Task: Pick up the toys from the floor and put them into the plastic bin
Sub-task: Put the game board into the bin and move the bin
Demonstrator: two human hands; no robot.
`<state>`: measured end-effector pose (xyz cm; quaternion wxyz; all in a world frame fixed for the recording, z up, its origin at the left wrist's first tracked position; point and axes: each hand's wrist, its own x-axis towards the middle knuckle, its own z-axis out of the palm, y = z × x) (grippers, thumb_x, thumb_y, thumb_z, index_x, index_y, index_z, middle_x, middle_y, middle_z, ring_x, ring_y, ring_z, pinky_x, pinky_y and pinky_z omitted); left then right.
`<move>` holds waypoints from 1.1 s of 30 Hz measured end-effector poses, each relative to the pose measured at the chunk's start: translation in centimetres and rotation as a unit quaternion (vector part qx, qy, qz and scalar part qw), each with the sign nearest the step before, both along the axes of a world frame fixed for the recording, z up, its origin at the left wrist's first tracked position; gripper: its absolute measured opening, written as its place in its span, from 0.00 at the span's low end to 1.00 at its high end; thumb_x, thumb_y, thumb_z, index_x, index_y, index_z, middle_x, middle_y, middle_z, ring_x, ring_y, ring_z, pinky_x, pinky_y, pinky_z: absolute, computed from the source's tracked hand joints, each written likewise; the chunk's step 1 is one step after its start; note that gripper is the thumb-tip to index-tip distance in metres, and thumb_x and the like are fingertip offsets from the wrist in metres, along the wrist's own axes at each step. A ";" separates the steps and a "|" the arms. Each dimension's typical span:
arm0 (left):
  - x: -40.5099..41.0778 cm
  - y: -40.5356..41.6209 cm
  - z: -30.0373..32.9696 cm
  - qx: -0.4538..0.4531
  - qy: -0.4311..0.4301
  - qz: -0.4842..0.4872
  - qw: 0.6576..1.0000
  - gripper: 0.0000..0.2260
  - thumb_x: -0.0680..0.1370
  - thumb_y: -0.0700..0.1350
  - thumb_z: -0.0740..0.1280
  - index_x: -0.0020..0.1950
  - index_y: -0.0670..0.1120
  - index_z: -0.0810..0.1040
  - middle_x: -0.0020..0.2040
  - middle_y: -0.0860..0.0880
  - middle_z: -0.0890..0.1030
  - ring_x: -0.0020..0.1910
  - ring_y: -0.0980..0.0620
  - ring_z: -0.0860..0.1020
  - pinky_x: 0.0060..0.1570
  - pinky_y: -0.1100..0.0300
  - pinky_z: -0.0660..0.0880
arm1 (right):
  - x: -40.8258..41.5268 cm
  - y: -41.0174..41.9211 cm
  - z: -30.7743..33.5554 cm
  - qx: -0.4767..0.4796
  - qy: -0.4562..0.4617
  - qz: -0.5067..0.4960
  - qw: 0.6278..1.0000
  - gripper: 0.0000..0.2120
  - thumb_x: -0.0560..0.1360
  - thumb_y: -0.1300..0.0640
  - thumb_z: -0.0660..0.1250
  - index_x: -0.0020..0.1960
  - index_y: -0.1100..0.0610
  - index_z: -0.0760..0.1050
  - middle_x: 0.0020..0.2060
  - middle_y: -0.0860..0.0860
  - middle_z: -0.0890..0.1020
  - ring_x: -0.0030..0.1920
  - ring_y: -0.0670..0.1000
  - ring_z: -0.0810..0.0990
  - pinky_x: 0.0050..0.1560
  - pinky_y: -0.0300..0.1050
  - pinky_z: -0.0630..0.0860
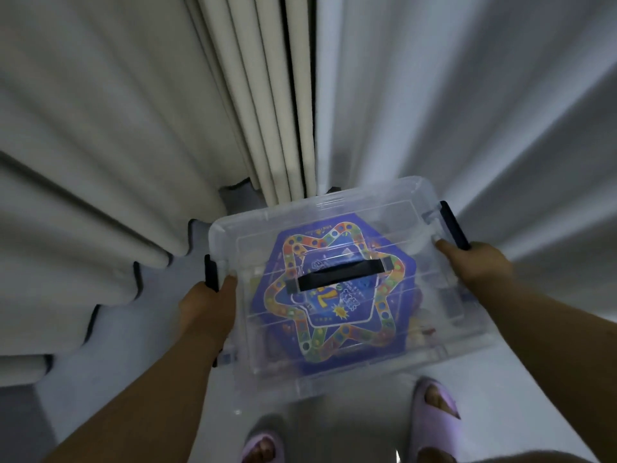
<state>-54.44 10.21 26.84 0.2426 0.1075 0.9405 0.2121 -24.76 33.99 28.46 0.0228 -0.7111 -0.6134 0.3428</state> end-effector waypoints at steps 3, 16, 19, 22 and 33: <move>0.1 -1.8 5.7 0.005 -0.005 0.018 1.000 0.25 0.77 0.62 0.58 0.39 0.41 0.73 0.36 0.43 0.77 0.33 0.46 0.75 0.31 0.59 0.68 | -1.2 -0.4 5.7 -0.005 0.003 0.014 1.000 0.26 0.72 0.36 0.63 0.48 0.61 0.78 0.37 0.58 0.78 0.39 0.60 0.76 0.41 0.46 0.72; -0.2 -7.5 20.6 -0.012 0.017 0.123 0.992 0.27 0.77 0.63 0.57 0.44 0.39 0.77 0.40 0.40 0.80 0.39 0.40 0.77 0.42 0.54 0.75 | -7.3 -0.4 21.3 -0.017 0.007 0.123 0.992 0.26 0.71 0.34 0.63 0.44 0.58 0.76 0.35 0.56 0.79 0.39 0.60 0.80 0.46 0.55 0.81; 0.3 -8.9 22.4 0.003 0.020 0.183 0.983 0.27 0.77 0.63 0.58 0.44 0.39 0.79 0.40 0.39 0.81 0.39 0.40 0.79 0.42 0.53 0.77 | -9.7 0.1 23.6 -0.008 0.005 0.174 0.985 0.25 0.72 0.34 0.62 0.43 0.58 0.75 0.34 0.56 0.79 0.39 0.59 0.80 0.45 0.53 0.80; 1.1 -10.7 24.1 0.000 0.008 0.236 0.972 0.28 0.76 0.65 0.57 0.41 0.40 0.79 0.38 0.40 0.81 0.37 0.41 0.79 0.41 0.53 0.78 | -12.4 0.3 25.5 0.018 0.002 0.244 0.970 0.28 0.72 0.33 0.60 0.46 0.59 0.76 0.36 0.56 0.79 0.39 0.58 0.80 0.44 0.50 0.79; 2.7 -20.8 25.5 -0.016 0.004 0.400 0.916 0.27 0.76 0.65 0.56 0.44 0.40 0.76 0.40 0.39 0.79 0.40 0.39 0.79 0.44 0.51 0.78 | -24.4 -6.3 27.0 0.025 0.034 0.404 0.914 0.28 0.71 0.33 0.63 0.49 0.58 0.78 0.39 0.55 0.79 0.40 0.57 0.77 0.40 0.45 0.73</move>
